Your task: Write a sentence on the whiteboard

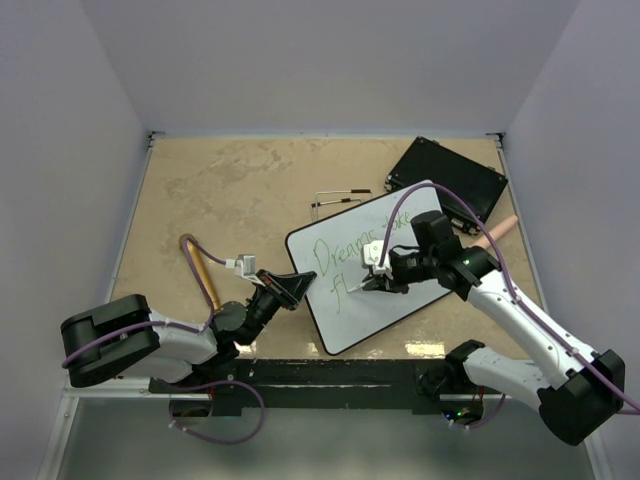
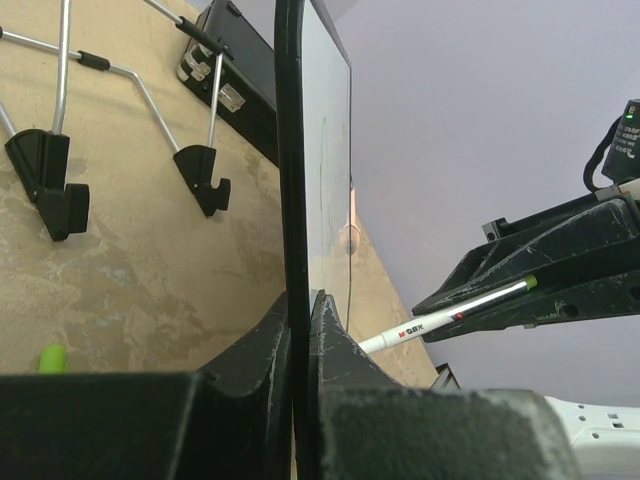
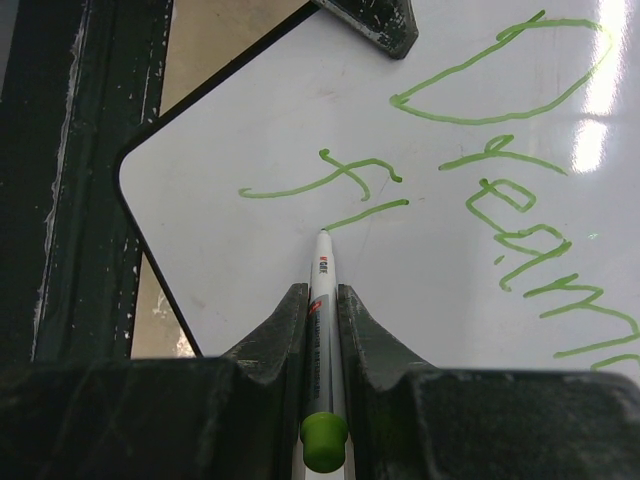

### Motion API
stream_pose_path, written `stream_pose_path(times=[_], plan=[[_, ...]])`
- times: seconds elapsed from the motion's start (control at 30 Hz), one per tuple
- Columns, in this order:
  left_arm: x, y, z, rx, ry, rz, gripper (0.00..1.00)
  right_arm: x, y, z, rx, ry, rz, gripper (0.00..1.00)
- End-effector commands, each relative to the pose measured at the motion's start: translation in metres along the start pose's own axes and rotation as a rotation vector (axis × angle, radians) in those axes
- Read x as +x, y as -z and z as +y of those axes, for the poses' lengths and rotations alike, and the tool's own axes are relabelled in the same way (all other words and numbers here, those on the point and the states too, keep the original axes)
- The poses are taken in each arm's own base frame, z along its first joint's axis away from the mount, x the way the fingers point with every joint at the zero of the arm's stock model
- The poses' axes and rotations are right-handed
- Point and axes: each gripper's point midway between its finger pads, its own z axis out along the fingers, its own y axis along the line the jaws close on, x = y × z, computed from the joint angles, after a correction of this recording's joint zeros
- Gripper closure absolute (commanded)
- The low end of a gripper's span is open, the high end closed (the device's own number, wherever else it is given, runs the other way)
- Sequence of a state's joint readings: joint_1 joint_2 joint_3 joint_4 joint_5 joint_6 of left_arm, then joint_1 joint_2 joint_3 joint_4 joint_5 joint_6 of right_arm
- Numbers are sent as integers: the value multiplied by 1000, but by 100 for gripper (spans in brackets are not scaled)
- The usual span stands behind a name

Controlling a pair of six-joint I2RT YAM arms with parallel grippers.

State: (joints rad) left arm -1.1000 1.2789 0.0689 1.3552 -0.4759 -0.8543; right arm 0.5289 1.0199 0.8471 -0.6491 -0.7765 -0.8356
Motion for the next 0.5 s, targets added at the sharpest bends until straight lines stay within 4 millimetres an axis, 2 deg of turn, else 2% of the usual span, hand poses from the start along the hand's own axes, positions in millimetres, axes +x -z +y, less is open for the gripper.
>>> stream_pose_path(times=[0.0, 0.2, 0.47], plan=[[-3, 1, 4, 13, -128, -16, 100, -13, 13, -11, 66, 55, 5, 100], [-4, 3, 5, 13, -127, -16, 100, -40, 35, -24, 125, 83, -80, 100], [-3, 3, 4, 16, -123, -15, 100, -33, 30, -38, 173, 33, -90, 100]])
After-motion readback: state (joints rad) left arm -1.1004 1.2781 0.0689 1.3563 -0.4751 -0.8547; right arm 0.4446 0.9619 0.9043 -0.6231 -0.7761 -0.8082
